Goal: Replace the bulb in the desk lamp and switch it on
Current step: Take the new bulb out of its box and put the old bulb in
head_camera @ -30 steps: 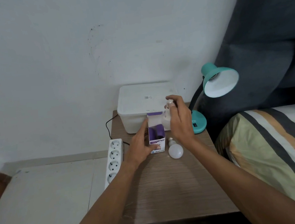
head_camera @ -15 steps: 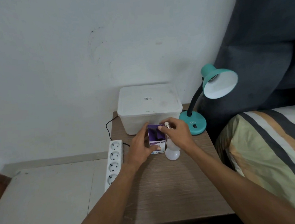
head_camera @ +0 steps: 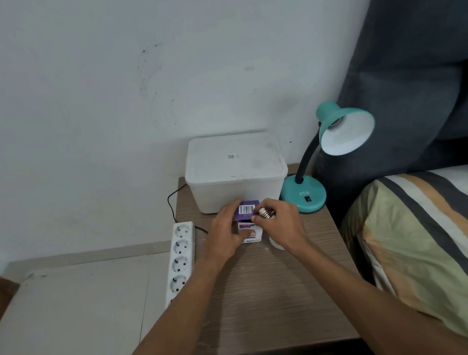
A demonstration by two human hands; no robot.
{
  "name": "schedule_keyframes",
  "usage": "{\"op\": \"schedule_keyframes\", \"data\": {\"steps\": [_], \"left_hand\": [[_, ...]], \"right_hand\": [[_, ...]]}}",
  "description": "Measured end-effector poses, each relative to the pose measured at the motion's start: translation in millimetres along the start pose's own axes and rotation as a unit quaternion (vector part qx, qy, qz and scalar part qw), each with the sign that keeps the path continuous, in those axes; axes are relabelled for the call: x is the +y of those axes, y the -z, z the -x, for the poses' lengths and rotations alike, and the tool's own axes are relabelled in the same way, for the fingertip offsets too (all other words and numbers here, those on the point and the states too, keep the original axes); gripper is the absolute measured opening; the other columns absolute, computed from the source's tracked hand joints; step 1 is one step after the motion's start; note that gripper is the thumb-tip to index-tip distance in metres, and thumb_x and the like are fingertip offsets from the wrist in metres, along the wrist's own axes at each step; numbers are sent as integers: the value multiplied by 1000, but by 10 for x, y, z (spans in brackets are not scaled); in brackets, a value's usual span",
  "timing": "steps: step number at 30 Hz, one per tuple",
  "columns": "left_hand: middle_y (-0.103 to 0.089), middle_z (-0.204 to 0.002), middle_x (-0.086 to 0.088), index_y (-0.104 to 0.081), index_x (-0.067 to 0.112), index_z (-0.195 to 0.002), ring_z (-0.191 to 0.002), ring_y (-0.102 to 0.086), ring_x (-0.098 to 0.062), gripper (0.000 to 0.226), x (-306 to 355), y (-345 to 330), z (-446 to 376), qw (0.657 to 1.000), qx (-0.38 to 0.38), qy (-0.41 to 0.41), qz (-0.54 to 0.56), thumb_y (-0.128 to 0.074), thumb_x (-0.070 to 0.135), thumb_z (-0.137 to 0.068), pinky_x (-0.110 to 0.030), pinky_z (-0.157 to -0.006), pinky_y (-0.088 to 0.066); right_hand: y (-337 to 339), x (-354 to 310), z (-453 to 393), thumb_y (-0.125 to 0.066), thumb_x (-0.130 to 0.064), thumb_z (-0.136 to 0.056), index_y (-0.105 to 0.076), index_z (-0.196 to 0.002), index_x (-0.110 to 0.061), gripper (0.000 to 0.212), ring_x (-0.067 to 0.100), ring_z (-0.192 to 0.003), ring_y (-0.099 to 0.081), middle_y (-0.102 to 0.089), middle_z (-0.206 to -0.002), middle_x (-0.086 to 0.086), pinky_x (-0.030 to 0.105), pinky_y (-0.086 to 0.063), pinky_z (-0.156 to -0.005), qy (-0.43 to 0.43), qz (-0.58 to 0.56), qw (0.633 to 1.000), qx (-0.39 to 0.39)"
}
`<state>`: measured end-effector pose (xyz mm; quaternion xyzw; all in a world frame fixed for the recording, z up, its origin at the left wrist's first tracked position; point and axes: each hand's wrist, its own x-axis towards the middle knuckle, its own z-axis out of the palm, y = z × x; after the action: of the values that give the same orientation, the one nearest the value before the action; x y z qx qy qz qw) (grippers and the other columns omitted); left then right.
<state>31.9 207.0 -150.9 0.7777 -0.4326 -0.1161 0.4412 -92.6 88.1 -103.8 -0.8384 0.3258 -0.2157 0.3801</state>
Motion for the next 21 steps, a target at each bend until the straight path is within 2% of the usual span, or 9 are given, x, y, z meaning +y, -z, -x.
{"op": "schedule_keyframes", "data": {"steps": [4, 9, 15, 19, 21], "left_hand": [[-60, -136, -7, -50, 13, -147, -122, -59, -19, 86, 6, -2, 8, 1000, 1, -2, 6, -93, 16, -72, -37, -104, -53], [-59, -135, -6, -49, 15, -147, -121, -61, -18, 86, 13, -1, 5, 1000, -6, 5, 19, -92, 13, -73, -37, -102, -55], [-60, -135, -4, -50, 15, -147, -121, -60, -16, 86, -21, -24, -3, 1000, -4, -8, 9, -93, 15, -72, -35, -101, -56], [-59, -136, -5, -49, 15, -148, -124, -58, -17, 85, -9, -38, 2, 1000, -3, -10, 19, -91, 11, -74, -35, -104, -53], [-58, -137, -6, -48, 15, -149, -123, -58, -16, 86, -10, -39, 5, 1000, -4, -7, 25, -90, 10, -74, -30, -104, -53]], "right_hand": [[-2, -6, 2, -77, -34, -80, -74, -95, -26, 18, 8, -76, -66, -75, -89, -4, 34, -58, -67, 29, 47, 998, 15], [3, 43, 19, -76, -33, -83, -72, -96, -24, 16, 4, -76, -66, -74, -90, -6, 26, -57, -63, 36, 27, 999, 23], [8, 108, 32, -77, -32, -82, -72, -95, -25, 16, 6, -77, -64, -73, -92, -6, 29, -56, -67, 40, 56, 998, 9], [-17, 153, 49, -76, -29, -83, -72, -98, -22, 17, 7, -79, -66, -74, -92, -4, 30, -56, -68, 46, 36, 998, 26], [-33, 150, 39, -75, -27, -84, -72, -100, -21, 18, 7, -79, -66, -74, -93, -3, 31, -57, -68, 47, 25, 998, 36]]}}
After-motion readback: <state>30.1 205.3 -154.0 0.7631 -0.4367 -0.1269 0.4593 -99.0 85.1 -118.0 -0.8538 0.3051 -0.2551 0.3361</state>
